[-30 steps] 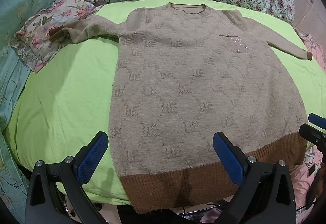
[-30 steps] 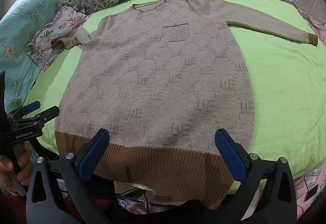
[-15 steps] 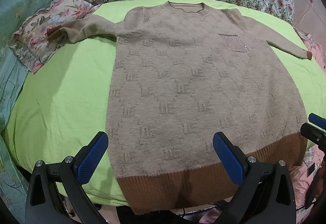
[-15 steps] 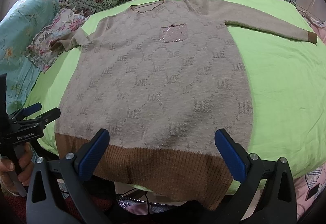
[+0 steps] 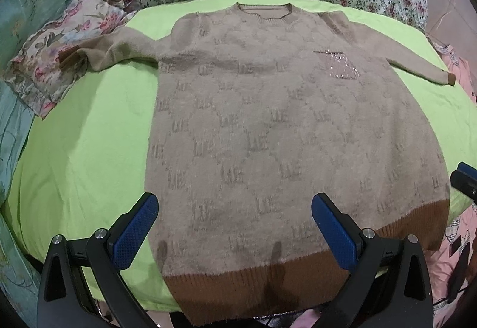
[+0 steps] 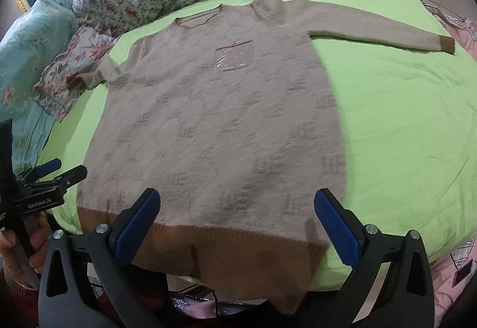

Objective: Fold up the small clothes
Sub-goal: 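Grasp the brown sleeve cuff with the right gripper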

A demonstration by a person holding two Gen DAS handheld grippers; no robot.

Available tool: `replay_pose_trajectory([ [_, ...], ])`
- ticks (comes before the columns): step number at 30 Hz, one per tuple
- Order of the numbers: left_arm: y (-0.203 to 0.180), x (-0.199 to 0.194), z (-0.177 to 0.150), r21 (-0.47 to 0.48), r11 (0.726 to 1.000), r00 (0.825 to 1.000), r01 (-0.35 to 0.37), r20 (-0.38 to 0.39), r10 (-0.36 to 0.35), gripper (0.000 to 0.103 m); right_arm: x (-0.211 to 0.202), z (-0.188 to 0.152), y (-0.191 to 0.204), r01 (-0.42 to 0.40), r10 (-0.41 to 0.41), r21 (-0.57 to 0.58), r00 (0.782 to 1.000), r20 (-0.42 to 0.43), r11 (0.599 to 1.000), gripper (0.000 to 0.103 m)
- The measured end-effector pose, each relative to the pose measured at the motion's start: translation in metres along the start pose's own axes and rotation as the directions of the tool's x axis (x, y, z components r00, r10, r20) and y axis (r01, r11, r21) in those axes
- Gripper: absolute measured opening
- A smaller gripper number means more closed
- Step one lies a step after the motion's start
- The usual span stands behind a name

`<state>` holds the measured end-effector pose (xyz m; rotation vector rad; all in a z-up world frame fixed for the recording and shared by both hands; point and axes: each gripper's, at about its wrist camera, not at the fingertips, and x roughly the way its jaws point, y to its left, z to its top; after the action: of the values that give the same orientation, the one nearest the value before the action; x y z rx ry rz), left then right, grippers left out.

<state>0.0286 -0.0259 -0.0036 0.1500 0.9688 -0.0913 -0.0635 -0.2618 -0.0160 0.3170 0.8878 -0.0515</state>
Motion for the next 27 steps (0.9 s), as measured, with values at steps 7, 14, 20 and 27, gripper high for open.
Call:
replay_pose_trajectory([
  [7, 0.003, 0.011, 0.023, -0.021, 1.0, 1.0, -0.009, -0.008, 0.009, 0.103, -0.013, 0.03, -0.073, 0.081, -0.086, 0.1, 0.995, 0.047, 0.992, 0.103],
  [14, 0.005, 0.028, 0.041, -0.034, 0.999, 0.999, -0.023, -0.025, 0.022, 0.103, -0.011, 0.07, -0.171, 0.134, -0.162, 0.296, 0.984, 0.073, 0.946, 0.103],
  [20, -0.004, 0.049, 0.055, -0.028, 0.999, 0.998, -0.023, -0.061, 0.022, 0.103, -0.01, 0.116, -0.251, 0.163, -0.219, 0.425, 0.972, 0.086, 0.89, 0.083],
  [27, -0.022, 0.075, 0.066, 0.007, 0.999, 0.994, -0.04, -0.106, 0.041, 0.103, 0.009, 0.162, -0.349, 0.097, -0.237, 0.626, 0.961, 0.144, 0.774, 0.054],
])
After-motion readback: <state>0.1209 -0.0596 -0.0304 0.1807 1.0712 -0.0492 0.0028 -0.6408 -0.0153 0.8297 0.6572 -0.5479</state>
